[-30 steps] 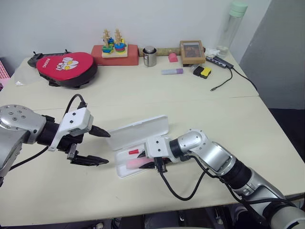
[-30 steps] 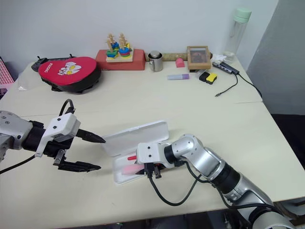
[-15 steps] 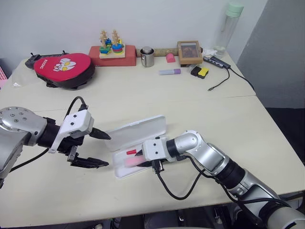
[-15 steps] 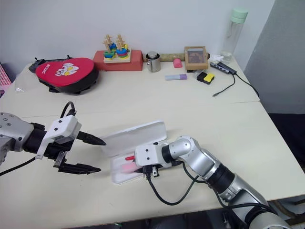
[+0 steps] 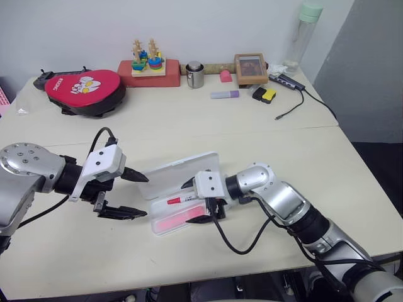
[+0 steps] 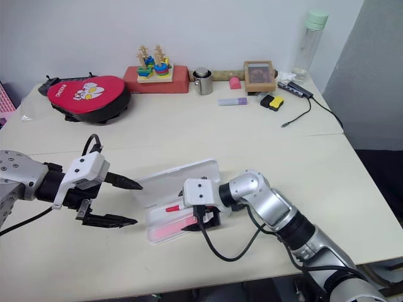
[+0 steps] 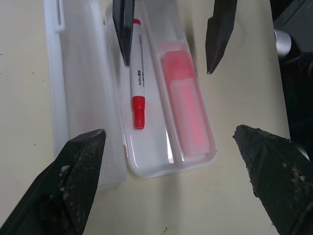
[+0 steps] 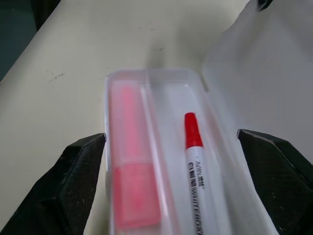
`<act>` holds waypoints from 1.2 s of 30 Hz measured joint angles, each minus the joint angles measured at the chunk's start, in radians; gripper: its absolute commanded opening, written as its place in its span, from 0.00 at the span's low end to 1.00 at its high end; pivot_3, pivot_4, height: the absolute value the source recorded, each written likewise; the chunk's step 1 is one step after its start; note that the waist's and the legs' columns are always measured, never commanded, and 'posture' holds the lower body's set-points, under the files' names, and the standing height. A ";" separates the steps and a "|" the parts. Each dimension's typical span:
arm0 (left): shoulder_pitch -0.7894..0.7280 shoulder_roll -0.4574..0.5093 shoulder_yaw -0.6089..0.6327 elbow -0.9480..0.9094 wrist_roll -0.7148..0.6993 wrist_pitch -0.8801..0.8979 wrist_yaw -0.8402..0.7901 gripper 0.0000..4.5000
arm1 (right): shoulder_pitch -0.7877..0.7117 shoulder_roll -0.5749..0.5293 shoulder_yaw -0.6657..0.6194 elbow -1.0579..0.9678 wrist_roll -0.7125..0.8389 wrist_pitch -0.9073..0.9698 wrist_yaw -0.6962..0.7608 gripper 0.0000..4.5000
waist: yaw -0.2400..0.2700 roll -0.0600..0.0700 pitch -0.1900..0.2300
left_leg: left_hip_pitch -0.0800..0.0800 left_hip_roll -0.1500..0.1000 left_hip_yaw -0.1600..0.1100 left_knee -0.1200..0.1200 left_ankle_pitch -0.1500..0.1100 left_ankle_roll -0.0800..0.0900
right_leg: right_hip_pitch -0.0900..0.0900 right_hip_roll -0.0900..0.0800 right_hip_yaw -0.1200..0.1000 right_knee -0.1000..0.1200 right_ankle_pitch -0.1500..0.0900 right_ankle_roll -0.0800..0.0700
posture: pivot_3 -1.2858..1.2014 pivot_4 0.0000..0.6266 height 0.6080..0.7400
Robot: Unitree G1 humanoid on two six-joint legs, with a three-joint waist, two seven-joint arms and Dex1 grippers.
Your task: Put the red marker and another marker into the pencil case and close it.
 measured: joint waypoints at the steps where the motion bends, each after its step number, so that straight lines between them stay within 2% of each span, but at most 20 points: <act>1: 0.000 -0.003 0.000 0.000 0.000 0.000 0.002 1.00 | -0.004 -0.006 -0.007 -0.011 0.004 0.009 0.002 0.99 | 0.000 0.000 0.000 | 0.000 0.000 0.000 0.000 0.000 0.000 | 0.000 0.000 0.000 0.000 0.000 0.000 | 0.52 0.24 1.00; 5: -0.003 -0.027 0.000 -0.002 -0.002 0.005 0.025 1.00 | -0.002 -0.076 -0.066 -0.059 0.037 0.054 0.005 0.99 | 0.002 0.000 0.000 | -0.001 0.000 0.000 0.000 0.000 0.000 | 0.000 0.000 0.000 -0.001 0.000 0.000 | 0.52 0.24 1.00; 9: 0.038 -0.052 0.042 -0.037 -0.045 0.069 0.073 1.00 | 0.031 -0.191 -0.155 -0.130 0.078 0.105 0.024 0.99 | 0.004 0.000 0.000 | -0.001 0.000 0.000 0.000 0.000 0.000 | 0.000 -0.001 0.000 -0.001 0.000 0.000 | 0.52 0.24 1.00; 12: 0.061 -0.070 0.095 -0.059 -0.097 0.133 0.115 1.00 | 0.067 -0.249 -0.181 -0.156 0.109 0.144 0.039 0.99 | 0.002 0.000 0.000 | -0.001 0.000 0.000 0.000 0.000 0.000 | 0.000 0.000 0.000 -0.001 0.000 0.000 | 0.52 0.24 1.00; 16: 0.114 -0.122 0.259 -0.109 -0.193 0.252 0.229 1.00 | 0.100 -0.323 -0.275 -0.203 0.171 0.217 0.043 0.99 | -0.002 0.000 0.000 | 0.000 0.000 0.001 0.000 0.000 0.000 | 0.000 0.000 0.001 0.000 0.000 0.000 | 0.52 0.24 1.00; 20: 0.196 -0.197 0.419 -0.156 -0.258 0.339 0.352 1.00 | 0.098 -0.335 -0.316 -0.222 0.205 0.254 0.024 0.99 | -0.003 0.000 0.000 | 0.001 0.000 0.001 0.000 0.000 0.000 | 0.000 0.000 0.001 0.000 0.000 0.000 | 0.52 0.24 1.00; 27: 0.312 -0.261 0.544 -0.151 -0.261 0.364 0.449 1.00 | 0.075 -0.316 -0.324 -0.247 0.281 0.286 0.014 0.99 | 0.000 0.000 0.000 | 0.001 0.000 0.001 0.000 0.000 0.000 | 0.001 -0.001 0.001 -0.001 0.001 -0.001 | 0.52 0.24 1.00; 36: 0.311 -0.293 0.591 0.022 -0.196 0.295 0.540 1.00 | -0.038 -0.280 -0.344 -0.167 0.306 0.251 -0.010 0.99 | 0.001 0.000 0.000 | 0.002 0.000 0.002 0.000 0.000 0.000 | 0.001 -0.001 0.001 -0.001 0.001 -0.002 | 0.52 0.24 1.00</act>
